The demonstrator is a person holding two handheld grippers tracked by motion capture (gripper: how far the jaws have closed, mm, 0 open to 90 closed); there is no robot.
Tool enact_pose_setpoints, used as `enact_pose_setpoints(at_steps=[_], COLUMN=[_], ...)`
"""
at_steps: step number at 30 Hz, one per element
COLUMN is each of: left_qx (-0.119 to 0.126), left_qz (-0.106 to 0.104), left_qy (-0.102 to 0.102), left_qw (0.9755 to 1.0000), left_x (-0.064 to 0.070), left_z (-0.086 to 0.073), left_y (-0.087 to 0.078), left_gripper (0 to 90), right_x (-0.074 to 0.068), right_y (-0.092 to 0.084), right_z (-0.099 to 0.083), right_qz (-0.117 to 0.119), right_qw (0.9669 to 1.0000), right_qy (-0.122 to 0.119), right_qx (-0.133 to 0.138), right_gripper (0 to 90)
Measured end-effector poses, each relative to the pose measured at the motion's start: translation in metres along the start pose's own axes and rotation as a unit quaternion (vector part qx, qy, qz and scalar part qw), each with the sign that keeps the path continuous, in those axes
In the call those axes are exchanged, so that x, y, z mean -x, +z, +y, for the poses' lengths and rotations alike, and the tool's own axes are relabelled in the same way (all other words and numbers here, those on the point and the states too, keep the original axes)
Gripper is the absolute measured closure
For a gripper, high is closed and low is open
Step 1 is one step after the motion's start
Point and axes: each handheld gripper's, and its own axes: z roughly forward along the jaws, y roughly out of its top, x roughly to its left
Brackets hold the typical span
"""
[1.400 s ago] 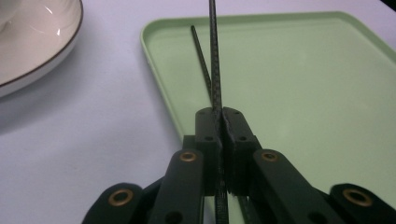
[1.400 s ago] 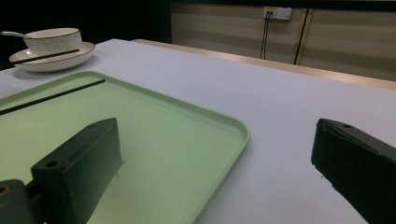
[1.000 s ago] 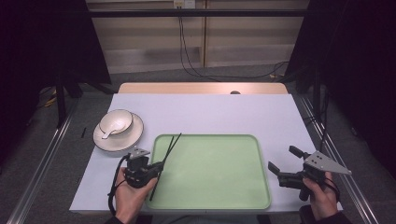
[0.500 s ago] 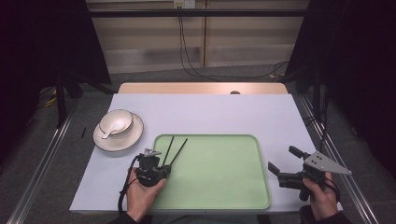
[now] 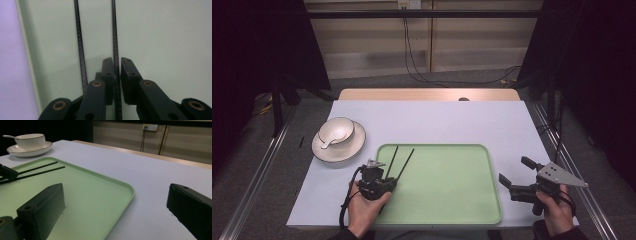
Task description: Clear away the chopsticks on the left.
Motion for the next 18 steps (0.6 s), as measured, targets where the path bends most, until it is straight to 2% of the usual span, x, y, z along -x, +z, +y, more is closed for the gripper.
enact_pose_setpoints(at_steps=[2, 3, 4, 5, 6, 7, 8, 11, 12, 13, 14, 16, 17, 18], left_qx=[0.012, 0.022, 0.043, 0.057, 0.077, 0.105, 0.119, 0.151, 0.152, 0.161, 0.172, 0.182, 0.193, 0.197], left_qz=[-0.003, -0.017, -0.029, -0.028, -0.029, -0.045, -0.057, -0.051, -0.061, -0.059, -0.046, -0.02, -0.01, -0.009], left_qy=[0.008, 0.013, 0.026, 0.034, 0.041, 0.048, 0.062, 0.106, 0.102, 0.091, 0.101, 0.134, 0.139, 0.137], left_qw=[0.9999, 0.9995, 0.9983, 0.9974, 0.9958, 0.9923, 0.9893, 0.9815, 0.9811, 0.981, 0.9788, 0.9739, 0.9713, 0.9706], left_x=[0.0, -0.001, -0.001, -0.001, 0.0, 0.0, -0.001, -0.001, -0.003, -0.005, -0.008, -0.012, -0.016, -0.019], left_z=[0.001, 0.001, 0.002, 0.003, 0.004, 0.005, 0.005, 0.003, 0.003, 0.001, -0.001, -0.006, -0.009, -0.011], left_y=[-0.001, -0.003, -0.007, -0.01, -0.013, -0.018, -0.023, -0.037, -0.041, -0.045, -0.049, -0.058, -0.064, -0.067], left_gripper=[70.4, 68.4, 67.0, 64.5, 60.9, 56.2, 51.3, 35.5, 33.4, 30.8, 26.2, 16.3, 11.9, 6.1], right_x=[0.0, 0.0, 0.0, 0.0, 0.0, 0.0, 0.0, 0.0, 0.0, -0.001, -0.001, -0.001, -0.001, -0.001], right_y=[0.0, 0.0, 0.0, 0.0, 0.0, 0.0, -0.001, -0.001, -0.001, -0.001, -0.001, -0.001, -0.001, -0.001], right_z=[0.0, 0.0, 0.0, 0.0, 0.0, 0.0, 0.0, 0.0, 0.0, 0.0, 0.0, 0.0, 0.001, 0.0], right_qz=[0.0, -0.001, -0.002, -0.001, 0.0, -0.001, 0.0, 0.0, 0.0, -0.001, -0.002, 0.0, -0.001, -0.002], right_qw=[1.0, 1.0, 1.0, 1.0, 1.0, 1.0, 1.0, 1.0, 1.0, 1.0, 1.0, 1.0, 1.0, 1.0], right_qy=[0.001, 0.0, 0.001, 0.001, 0.002, 0.002, 0.003, 0.004, 0.004, 0.005, 0.004, 0.003, 0.002, 0.003], right_qx=[0.001, 0.001, 0.001, 0.001, 0.001, 0.002, 0.003, 0.003, 0.003, 0.003, 0.004, 0.006, 0.005, 0.005], right_gripper=[1.2, 1.2, 1.2, 1.2, 1.2, 1.2, 1.2, 1.2, 1.1, 1.1, 1.1, 1.1, 1.0, 1.0])
